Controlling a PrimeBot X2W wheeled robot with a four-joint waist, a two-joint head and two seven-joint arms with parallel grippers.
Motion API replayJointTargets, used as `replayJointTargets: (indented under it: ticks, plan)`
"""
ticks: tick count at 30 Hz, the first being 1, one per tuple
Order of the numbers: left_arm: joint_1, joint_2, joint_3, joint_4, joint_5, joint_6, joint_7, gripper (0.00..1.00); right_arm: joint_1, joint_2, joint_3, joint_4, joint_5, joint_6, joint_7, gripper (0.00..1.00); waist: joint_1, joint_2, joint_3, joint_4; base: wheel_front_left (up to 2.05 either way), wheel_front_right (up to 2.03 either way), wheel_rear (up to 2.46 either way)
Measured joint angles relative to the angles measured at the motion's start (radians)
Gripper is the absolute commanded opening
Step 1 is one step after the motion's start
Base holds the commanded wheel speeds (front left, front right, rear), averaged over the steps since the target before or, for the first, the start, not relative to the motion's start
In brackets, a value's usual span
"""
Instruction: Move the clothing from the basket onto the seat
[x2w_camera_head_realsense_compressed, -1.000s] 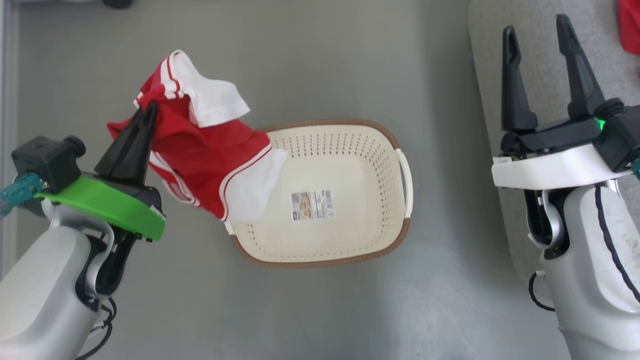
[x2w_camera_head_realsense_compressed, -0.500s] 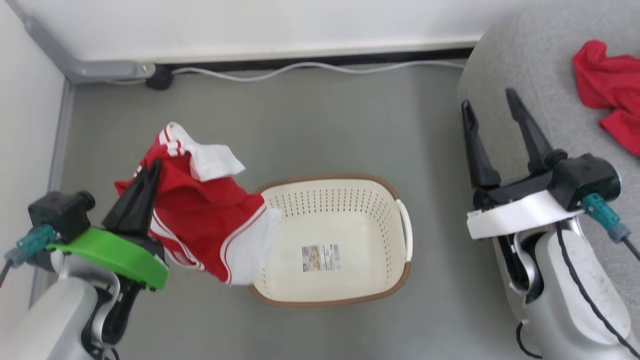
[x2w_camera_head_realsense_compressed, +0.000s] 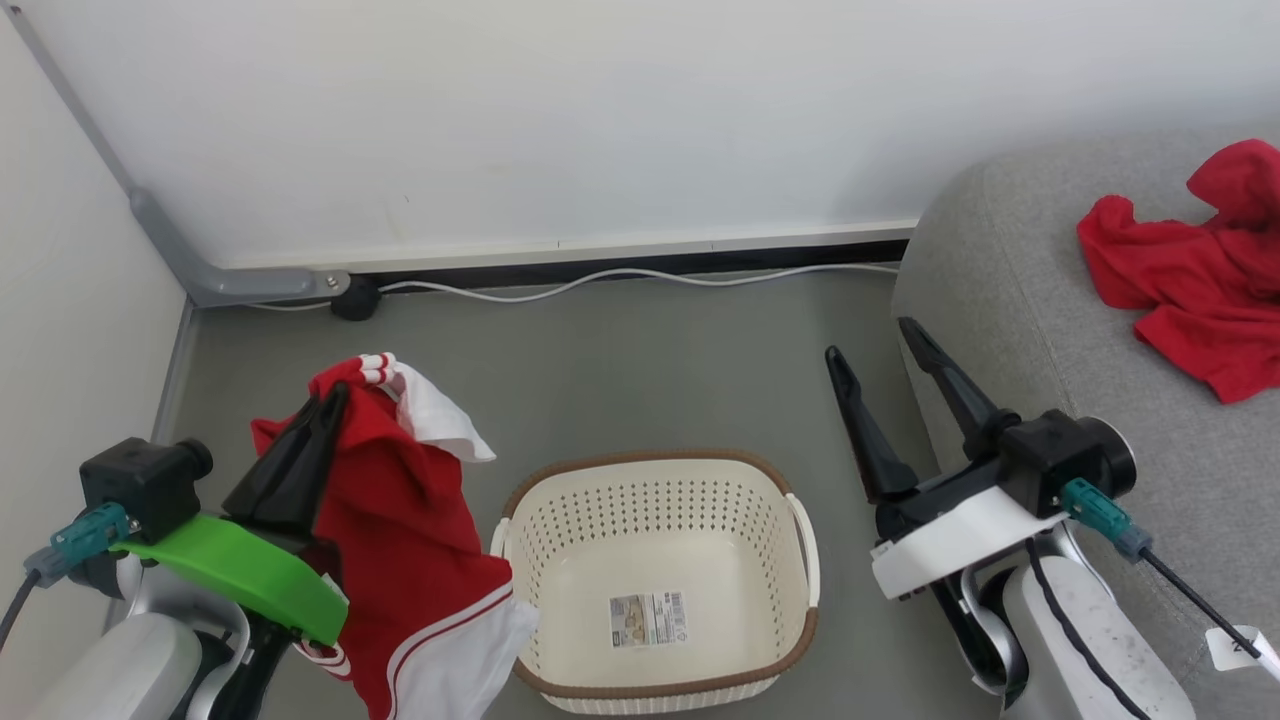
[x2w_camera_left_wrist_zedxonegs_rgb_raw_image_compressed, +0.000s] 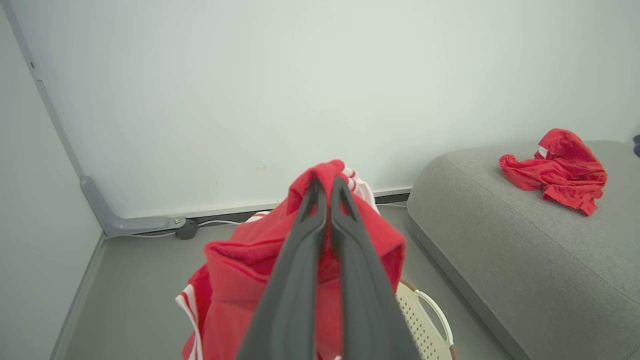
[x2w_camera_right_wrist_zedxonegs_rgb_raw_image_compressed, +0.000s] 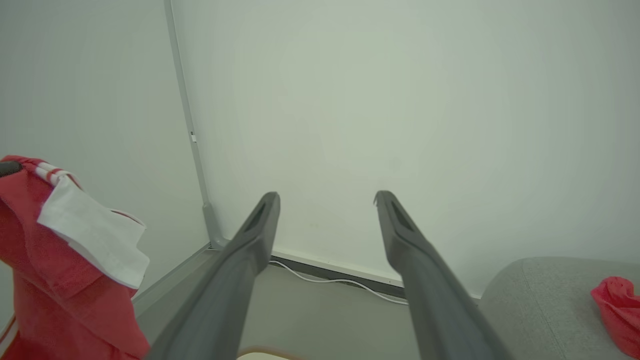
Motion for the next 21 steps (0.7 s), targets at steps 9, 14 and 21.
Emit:
replayJointTargets:
  ticks: [9,14,21]
  plan:
    - [-0.024,0.014,-0.039,-0.144,0.039,0.006,0.053,0.00,0.005,0.009,0.115,-0.006,0.000,0.027,0.000,1.00,0.0000,0.0000,-0.049,0.015,0.00,0.00,0.00]
    - [-0.088,-0.005,-0.087,-0.206,0.062,-0.011,0.096,0.00,-0.017,0.013,0.228,-0.005,0.000,0.044,0.002,1.00,0.0000,0.0000,-0.052,0.028,0.00,0.00,0.00]
    - [-0.121,-0.053,-0.167,-0.250,0.071,-0.026,0.158,0.00,-0.053,0.015,0.329,0.002,0.010,0.053,0.010,1.00,0.0000,0.0000,-0.052,0.028,0.00,0.00,0.00]
